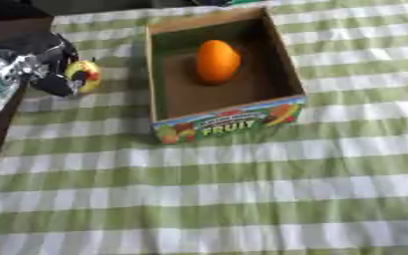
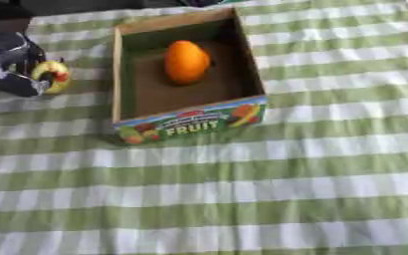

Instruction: Pick up objects on the table and place them in the box.

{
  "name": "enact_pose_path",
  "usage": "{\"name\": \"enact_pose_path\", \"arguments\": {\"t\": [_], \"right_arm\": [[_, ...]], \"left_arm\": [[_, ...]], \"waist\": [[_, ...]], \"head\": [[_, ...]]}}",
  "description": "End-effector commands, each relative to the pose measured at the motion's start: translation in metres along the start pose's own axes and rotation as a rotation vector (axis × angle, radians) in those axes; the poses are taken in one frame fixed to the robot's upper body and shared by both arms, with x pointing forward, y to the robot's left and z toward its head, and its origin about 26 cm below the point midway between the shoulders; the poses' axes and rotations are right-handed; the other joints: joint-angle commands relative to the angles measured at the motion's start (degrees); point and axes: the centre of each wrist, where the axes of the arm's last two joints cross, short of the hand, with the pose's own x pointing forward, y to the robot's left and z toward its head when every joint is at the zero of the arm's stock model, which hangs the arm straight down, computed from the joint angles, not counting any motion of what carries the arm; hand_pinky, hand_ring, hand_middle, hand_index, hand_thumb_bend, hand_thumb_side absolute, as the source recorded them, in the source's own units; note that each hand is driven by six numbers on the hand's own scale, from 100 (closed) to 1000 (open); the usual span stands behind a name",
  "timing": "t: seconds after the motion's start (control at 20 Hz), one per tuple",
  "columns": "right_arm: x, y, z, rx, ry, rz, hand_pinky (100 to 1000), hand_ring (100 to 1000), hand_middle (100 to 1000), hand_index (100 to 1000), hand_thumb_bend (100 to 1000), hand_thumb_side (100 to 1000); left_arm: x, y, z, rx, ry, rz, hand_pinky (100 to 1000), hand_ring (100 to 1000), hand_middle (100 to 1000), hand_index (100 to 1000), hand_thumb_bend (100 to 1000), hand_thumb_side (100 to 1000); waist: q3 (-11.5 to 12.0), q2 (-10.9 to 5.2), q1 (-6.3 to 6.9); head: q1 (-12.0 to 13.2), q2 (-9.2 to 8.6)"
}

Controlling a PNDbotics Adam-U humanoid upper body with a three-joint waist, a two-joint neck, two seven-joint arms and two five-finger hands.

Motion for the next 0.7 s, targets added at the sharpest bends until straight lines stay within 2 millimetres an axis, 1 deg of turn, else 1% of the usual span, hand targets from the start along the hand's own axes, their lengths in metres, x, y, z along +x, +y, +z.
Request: {"name": "enact_pose_path", "arguments": {"t": [0.05,0.2,0.35,0.5,0.7], "right_arm": [[0.008,-0.006,-0.004,-0.016,-0.034,0.019,775,750,639,846,100,982],[0.008,-0.006,-0.004,-0.016,-0.036,0.017,774,750,639,845,100,981],[0.009,-0.005,-0.004,-0.015,-0.038,0.013,774,751,639,843,100,978],[0.009,-0.004,-0.005,-0.019,-0.043,0.007,774,751,639,842,100,975],[0.012,-0.003,-0.007,-0.021,-0.058,-0.007,773,752,641,841,100,971]], "left_arm": [[-0.004,0.033,0.011,0.098,0.015,-0.027,210,450,394,458,100,274],[0.005,0.048,0.013,0.153,0.001,-0.037,213,450,394,454,100,275],[0.019,0.061,0.012,0.203,-0.024,-0.046,214,450,394,454,100,276],[0.04,0.075,0.011,0.272,-0.063,-0.058,215,449,404,453,100,279],[0.072,0.086,0.008,0.339,-0.138,-0.058,220,449,407,454,100,283]], "waist": [[0.0,-1.72,-0.22],[-0.1,-2.01,-0.37],[-0.2,-2.29,-0.57],[-0.4,-2.62,-0.9],[-0.7,-2.88,-1.39]], "head": [[-1.0,0.33],[-1.8,0.41],[-2.0,0.28],[-1.8,0.1],[-1.4,-0.23]]}}
